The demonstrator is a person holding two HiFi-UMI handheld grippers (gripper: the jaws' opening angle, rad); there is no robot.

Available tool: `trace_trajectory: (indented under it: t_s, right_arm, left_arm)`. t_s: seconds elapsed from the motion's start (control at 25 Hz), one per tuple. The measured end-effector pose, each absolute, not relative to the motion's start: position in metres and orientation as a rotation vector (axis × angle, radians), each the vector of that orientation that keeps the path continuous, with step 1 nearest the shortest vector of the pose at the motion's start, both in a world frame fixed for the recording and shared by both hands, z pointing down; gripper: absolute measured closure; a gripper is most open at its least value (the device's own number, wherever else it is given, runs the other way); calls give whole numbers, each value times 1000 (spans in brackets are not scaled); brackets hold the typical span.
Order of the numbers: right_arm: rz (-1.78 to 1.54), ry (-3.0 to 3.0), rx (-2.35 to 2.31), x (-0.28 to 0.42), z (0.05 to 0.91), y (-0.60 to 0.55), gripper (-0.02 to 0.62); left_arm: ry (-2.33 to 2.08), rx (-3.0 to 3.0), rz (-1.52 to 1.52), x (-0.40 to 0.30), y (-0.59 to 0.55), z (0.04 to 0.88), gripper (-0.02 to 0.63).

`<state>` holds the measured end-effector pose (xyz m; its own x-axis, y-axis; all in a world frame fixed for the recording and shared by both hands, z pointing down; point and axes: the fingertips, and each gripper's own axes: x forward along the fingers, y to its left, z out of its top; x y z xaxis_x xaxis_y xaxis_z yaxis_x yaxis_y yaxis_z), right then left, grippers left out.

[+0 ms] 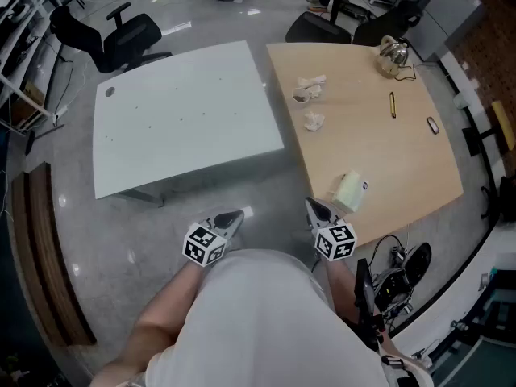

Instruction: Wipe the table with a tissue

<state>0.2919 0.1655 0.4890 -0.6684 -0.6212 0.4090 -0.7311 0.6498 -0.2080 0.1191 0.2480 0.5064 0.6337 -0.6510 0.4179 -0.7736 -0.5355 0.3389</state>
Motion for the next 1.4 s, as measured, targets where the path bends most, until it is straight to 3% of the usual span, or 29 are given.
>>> trace_trajectory:
  t_s: [0.52,1.4]
  right_arm:
    - [485,-2490,1156,263,475,149,577]
    - [561,-2479,1267,284,499,34,577]
  left_arm:
    - [-1004,2482,339,90,211,488,603]
    - [-741,2672,603,163,80,494,603]
